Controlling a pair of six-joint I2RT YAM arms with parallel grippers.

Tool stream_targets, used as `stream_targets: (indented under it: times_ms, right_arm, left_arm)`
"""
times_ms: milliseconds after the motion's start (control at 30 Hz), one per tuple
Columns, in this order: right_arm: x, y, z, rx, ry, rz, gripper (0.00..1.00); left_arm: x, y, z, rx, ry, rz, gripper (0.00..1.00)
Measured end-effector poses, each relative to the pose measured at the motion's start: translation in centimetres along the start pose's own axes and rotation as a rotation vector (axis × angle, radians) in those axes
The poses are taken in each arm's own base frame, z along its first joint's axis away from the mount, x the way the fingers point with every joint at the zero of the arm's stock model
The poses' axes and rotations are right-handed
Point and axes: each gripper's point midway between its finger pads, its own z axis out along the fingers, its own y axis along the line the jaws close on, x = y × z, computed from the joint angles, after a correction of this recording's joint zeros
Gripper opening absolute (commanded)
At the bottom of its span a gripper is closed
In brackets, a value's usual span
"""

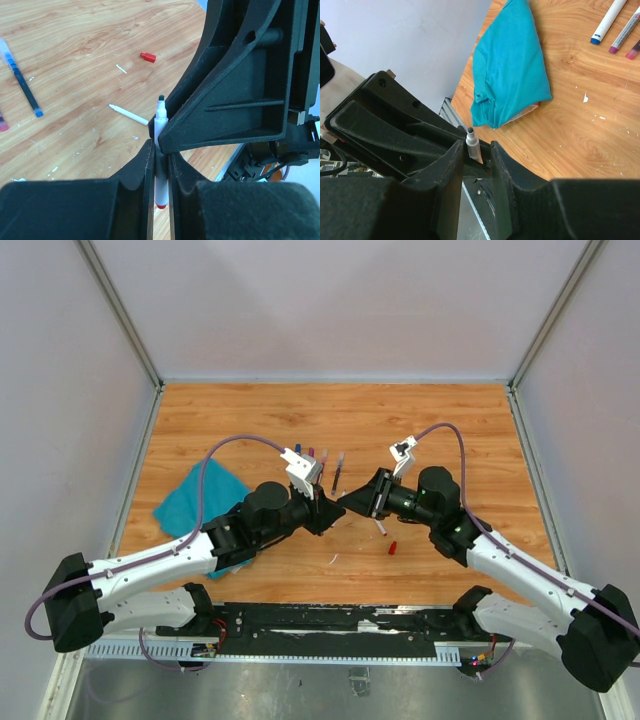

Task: Insert the pens into the pen caps
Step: Adjust the pen.

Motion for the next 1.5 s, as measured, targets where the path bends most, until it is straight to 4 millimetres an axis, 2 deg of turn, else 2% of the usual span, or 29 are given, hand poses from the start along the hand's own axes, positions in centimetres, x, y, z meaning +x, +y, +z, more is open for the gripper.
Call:
stream_targets:
  times_ms: [400,467,667,800,1067,1200,1367,1500]
  right_arm:
    - [0.0,-0.1,0.6,0.006,-0.002,-0.017,0.01]
    - [0.0,-0.1,0.6,0.006,-0.002,-0.018,0.01]
    - [-0.1,-0.1,0.6,0.009,0.0,-0.022,0.0]
    - [-0.1,0.1,0.5,0.008,-0.004,-0.024,0.01]
    - [-1.0,1.6,-0.6,-0.018,-0.053,-0.061,0.01]
    - [-1.6,1.8,-1.0,-0.012,-0.088,-0.073,0.01]
    - [-2.0,2.0,-1.3,-0.011,-0.111,-0.078,0.0]
    - [-2.1,2.0,-1.3,-0.01,-0.113,-0.078,0.01]
  left_arm:
    - [0.2,0.2,0.0,-0.01,0.006,0.001,0.01]
    - [0.2,0.2,0.0,-0.011,0.006,0.001,0.02]
    - [0.1,0.2,0.0,-0.011,0.003,0.001,0.26]
    - [0.0,0.0,0.1,-0.001,-0.002,0.002,0.33]
    - [-0.1,-0.5,0.3,0.023,-0.007,-0.001,0.34]
    - [-0.2,-0.9,0.2,0.045,-0.007,-0.001,0.34]
    - [-0.1,-1.3,0.2,0.067,-0.001,0.004,0.28]
    - [-0.1,-1.4,0.2,0.075,0.002,0.006,0.28]
